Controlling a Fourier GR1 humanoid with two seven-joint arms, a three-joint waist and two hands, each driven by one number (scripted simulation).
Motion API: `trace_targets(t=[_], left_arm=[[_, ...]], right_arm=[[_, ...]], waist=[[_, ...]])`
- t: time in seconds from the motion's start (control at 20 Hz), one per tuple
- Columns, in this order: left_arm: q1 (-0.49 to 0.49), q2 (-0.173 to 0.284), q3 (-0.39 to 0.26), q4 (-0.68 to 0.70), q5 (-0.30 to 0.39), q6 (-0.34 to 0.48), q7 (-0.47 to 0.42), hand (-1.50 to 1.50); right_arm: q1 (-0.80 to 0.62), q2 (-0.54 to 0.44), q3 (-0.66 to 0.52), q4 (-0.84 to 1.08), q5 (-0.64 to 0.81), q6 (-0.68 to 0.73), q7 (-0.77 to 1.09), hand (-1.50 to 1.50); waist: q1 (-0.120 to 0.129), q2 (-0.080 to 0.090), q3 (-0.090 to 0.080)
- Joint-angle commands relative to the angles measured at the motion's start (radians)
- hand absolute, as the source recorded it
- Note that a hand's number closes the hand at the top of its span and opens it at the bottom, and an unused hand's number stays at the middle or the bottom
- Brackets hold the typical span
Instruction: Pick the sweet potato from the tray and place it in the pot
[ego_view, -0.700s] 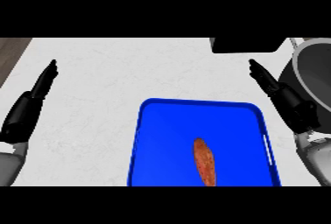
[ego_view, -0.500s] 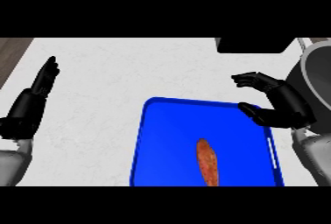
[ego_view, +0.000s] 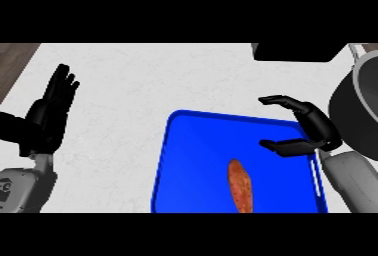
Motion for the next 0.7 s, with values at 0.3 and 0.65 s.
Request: trace_targets(t=[0.3,0.65], left_arm=[[0.025,-0.016,0.021,-0.111,-0.017,0.057,0.14,0.0],[0.059,-0.038,0.011,-0.11,-0.037,0.065,0.102,0.0]], right_arm=[[-0.094,-0.077,0.016,-0.045,0.047,0.231,-0.032,-1.5],[-0.143,-0.228,0.174,-0.183,0.206,0.39,0.13,-1.5]], waist=[[-0.035,-0.016,-0.004],[-0.038,-0.021,-0.005]])
